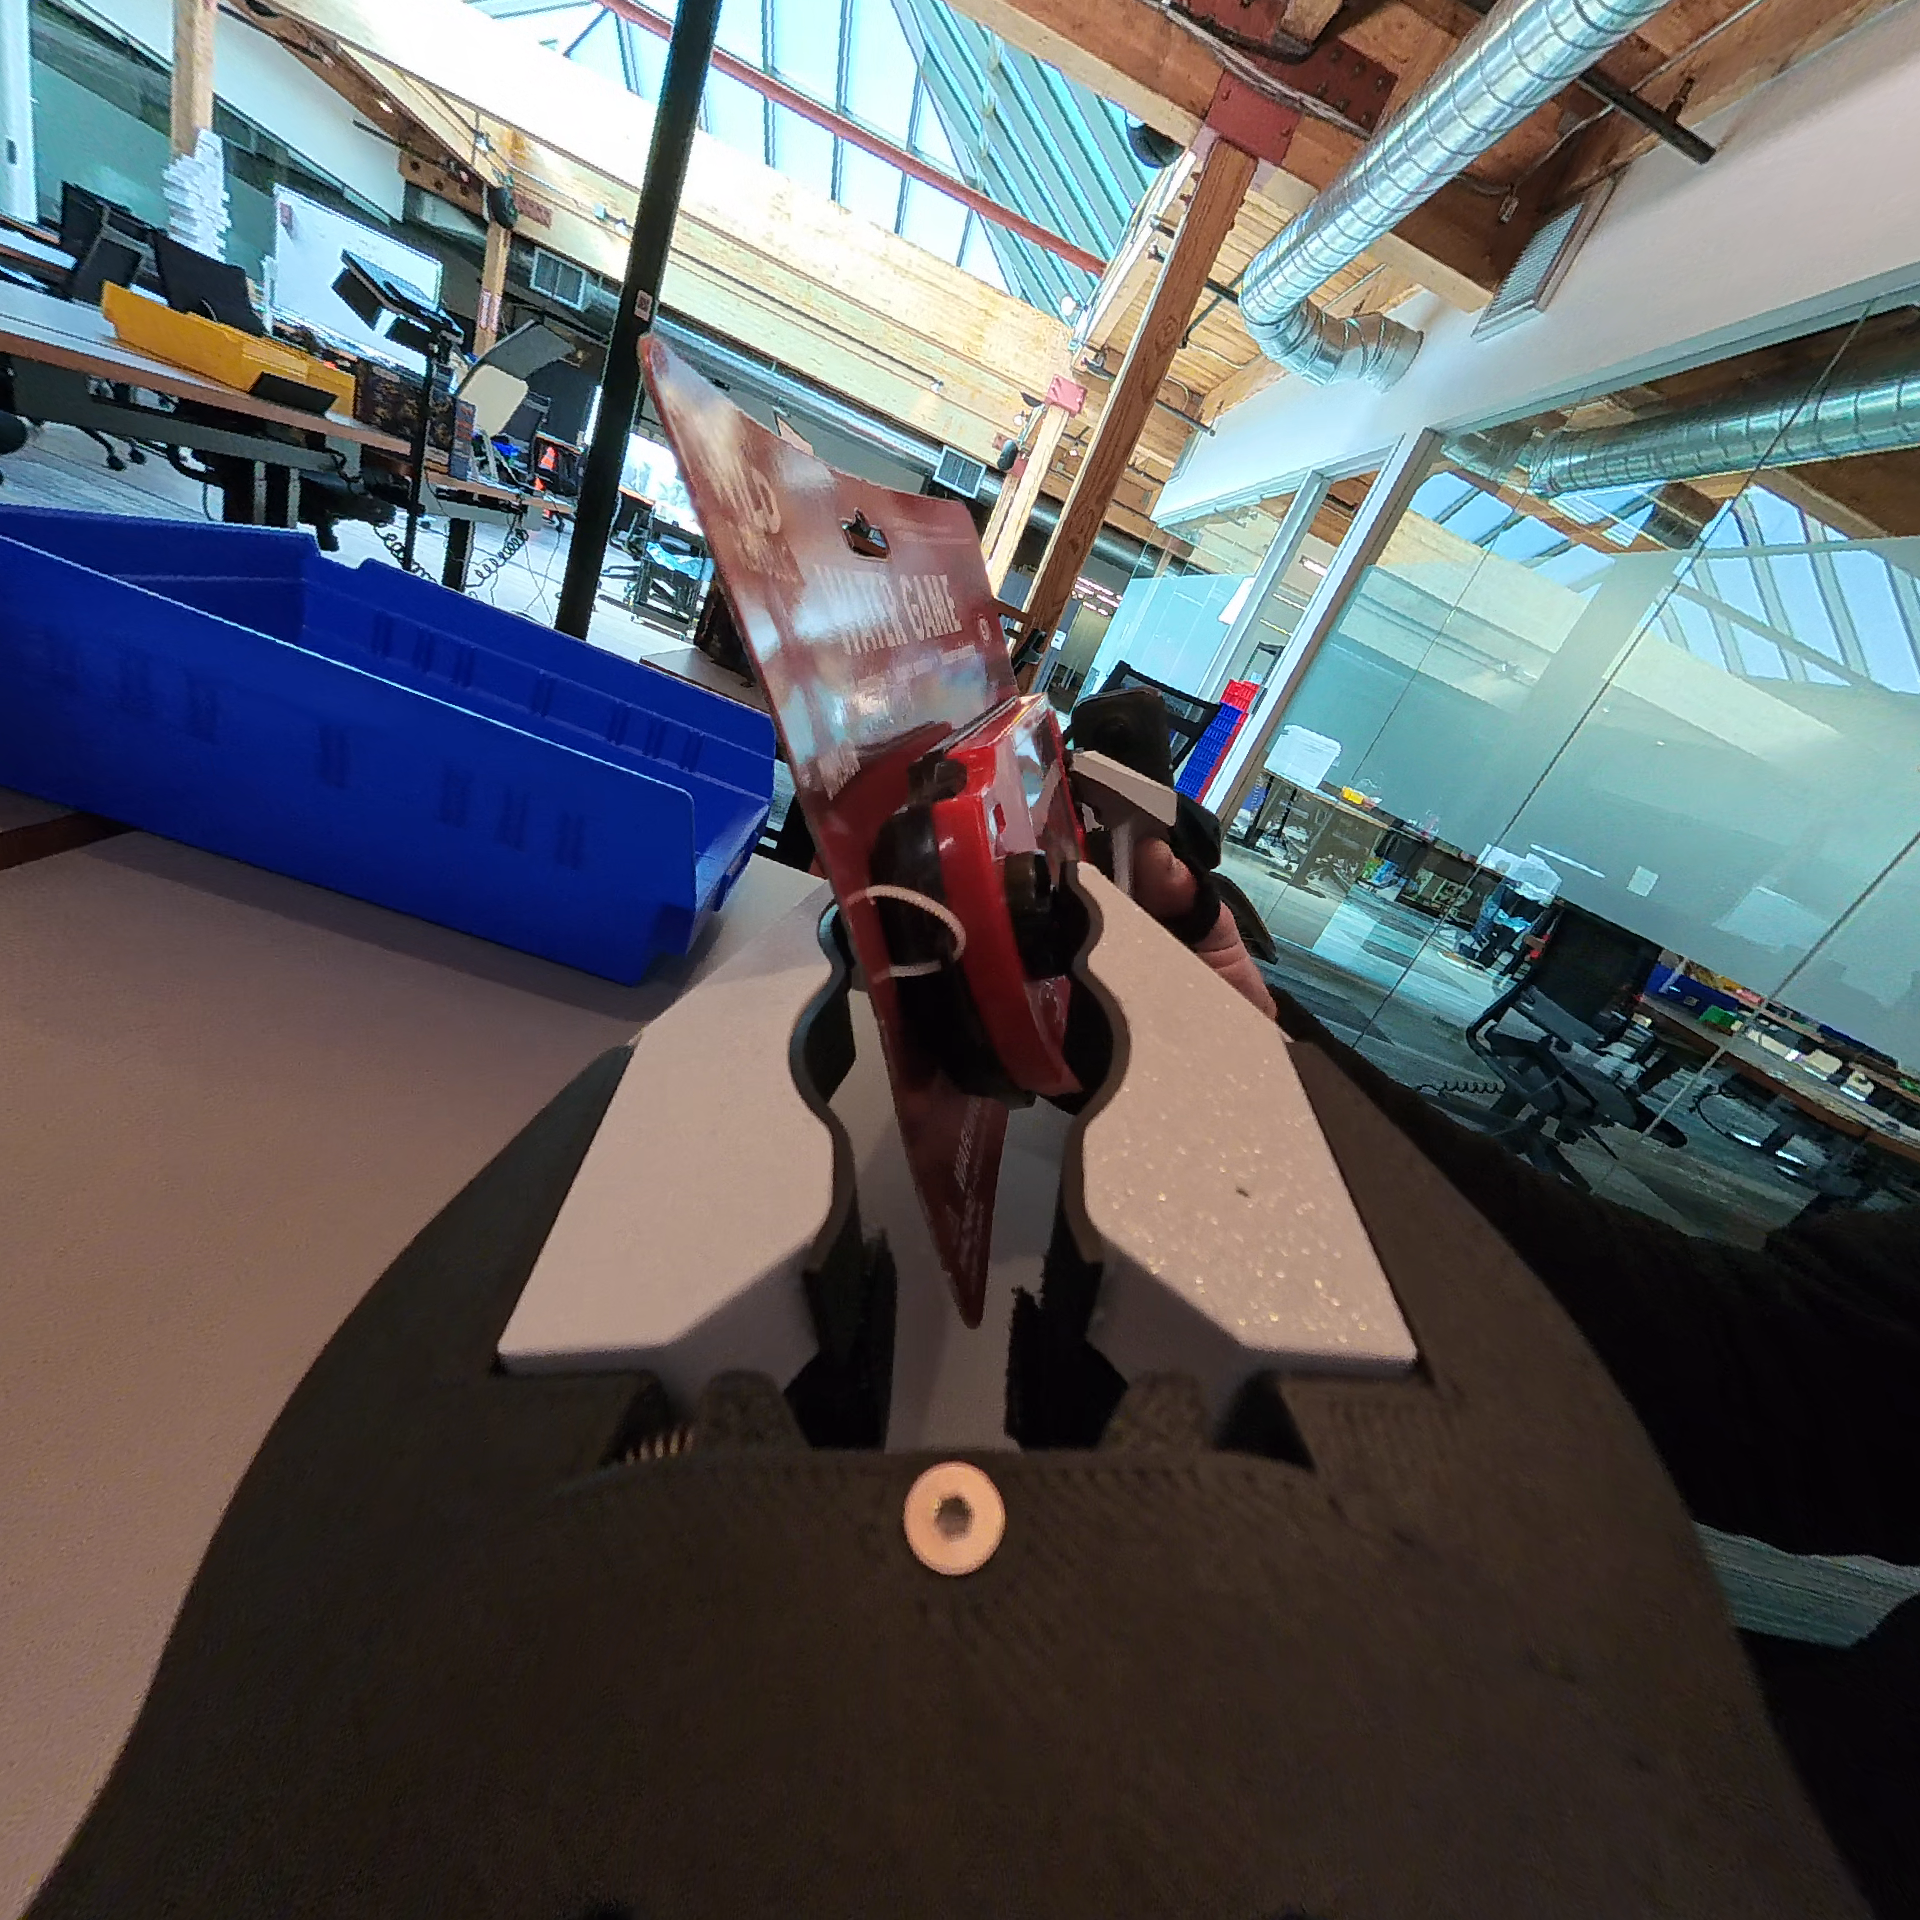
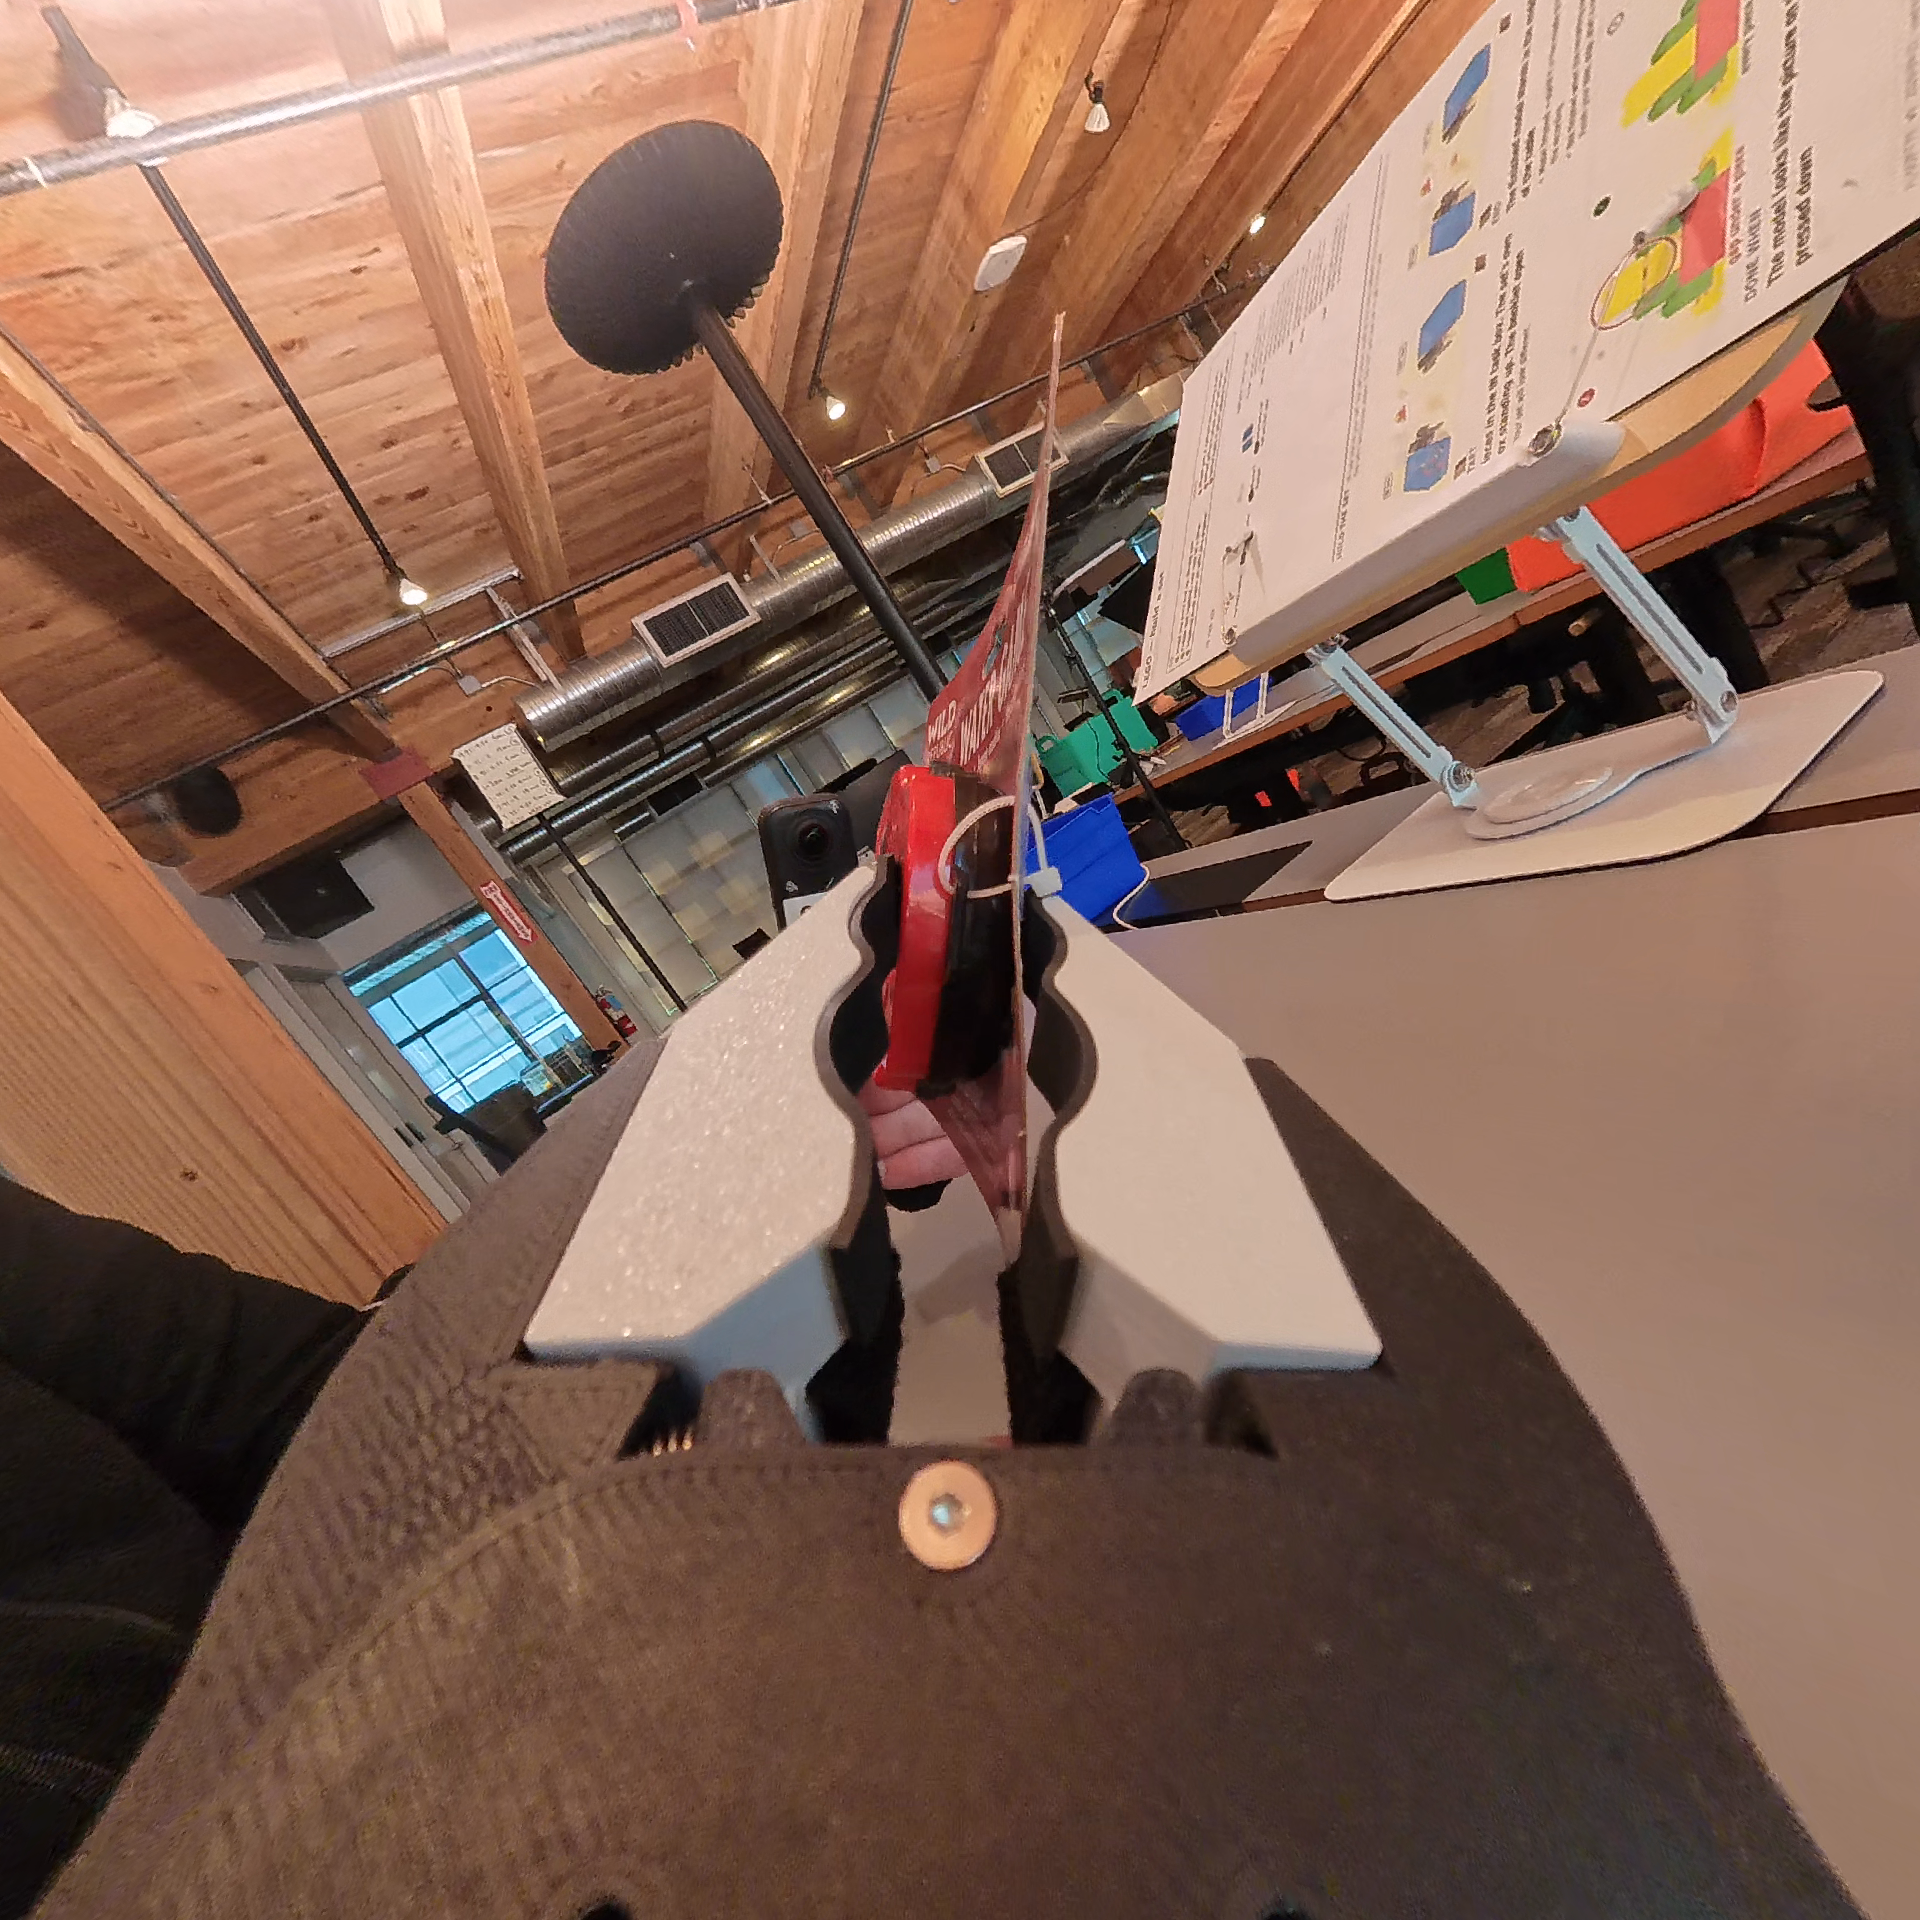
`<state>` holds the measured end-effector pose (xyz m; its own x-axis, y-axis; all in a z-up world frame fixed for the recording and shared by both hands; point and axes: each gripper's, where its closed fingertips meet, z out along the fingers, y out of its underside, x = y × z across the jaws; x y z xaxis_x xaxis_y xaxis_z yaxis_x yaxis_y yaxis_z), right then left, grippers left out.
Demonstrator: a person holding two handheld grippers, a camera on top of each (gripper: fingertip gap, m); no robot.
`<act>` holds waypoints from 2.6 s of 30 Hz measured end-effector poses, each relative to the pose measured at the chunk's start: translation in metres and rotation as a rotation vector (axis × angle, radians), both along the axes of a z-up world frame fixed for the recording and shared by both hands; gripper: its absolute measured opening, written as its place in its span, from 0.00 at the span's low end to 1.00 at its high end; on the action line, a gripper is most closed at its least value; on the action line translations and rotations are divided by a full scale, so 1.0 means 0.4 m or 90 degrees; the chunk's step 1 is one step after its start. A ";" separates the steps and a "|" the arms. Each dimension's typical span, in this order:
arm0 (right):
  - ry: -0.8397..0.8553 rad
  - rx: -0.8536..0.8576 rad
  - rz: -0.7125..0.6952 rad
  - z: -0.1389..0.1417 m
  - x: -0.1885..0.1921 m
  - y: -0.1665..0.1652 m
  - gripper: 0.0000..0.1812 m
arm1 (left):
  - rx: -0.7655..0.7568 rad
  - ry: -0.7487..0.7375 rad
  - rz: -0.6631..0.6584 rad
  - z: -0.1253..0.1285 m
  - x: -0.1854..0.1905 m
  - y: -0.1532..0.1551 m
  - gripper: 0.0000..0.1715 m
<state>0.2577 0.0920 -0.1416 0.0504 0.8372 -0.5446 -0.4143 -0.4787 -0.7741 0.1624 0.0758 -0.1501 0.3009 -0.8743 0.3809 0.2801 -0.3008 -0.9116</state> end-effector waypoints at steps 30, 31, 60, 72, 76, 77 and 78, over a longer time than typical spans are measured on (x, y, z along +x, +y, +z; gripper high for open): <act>0.018 0.003 0.000 -0.002 0.001 0.009 0.16 | 0.012 0.018 -0.004 -0.002 0.005 0.001 0.17; 0.017 0.004 -0.003 -0.003 0.002 0.010 0.16 | 0.013 0.018 -0.002 -0.003 0.005 0.001 0.17; -0.138 0.104 -0.100 -0.020 0.010 0.011 0.14 | 0.010 0.017 0.004 -0.013 -0.006 0.005 0.18; -0.180 0.116 -0.130 -0.027 0.011 0.021 0.15 | 0.009 0.020 0.009 -0.019 -0.003 0.008 0.18; -0.214 0.132 -0.154 -0.035 0.012 0.026 0.23 | 0.014 0.032 0.012 -0.022 -0.005 0.008 0.18; -0.229 0.137 -0.162 -0.039 0.011 0.028 0.24 | 0.016 0.033 0.013 -0.021 -0.007 0.008 0.18; -0.240 0.140 -0.164 -0.044 0.010 0.029 0.24 | 0.016 0.037 0.016 -0.021 -0.010 0.008 0.18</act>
<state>0.2618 0.1035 -0.1593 0.4294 0.8644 -0.2615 -0.1695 -0.2073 -0.9635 0.1585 0.0791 -0.1587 0.3433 -0.8757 0.3396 0.2333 -0.2707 -0.9339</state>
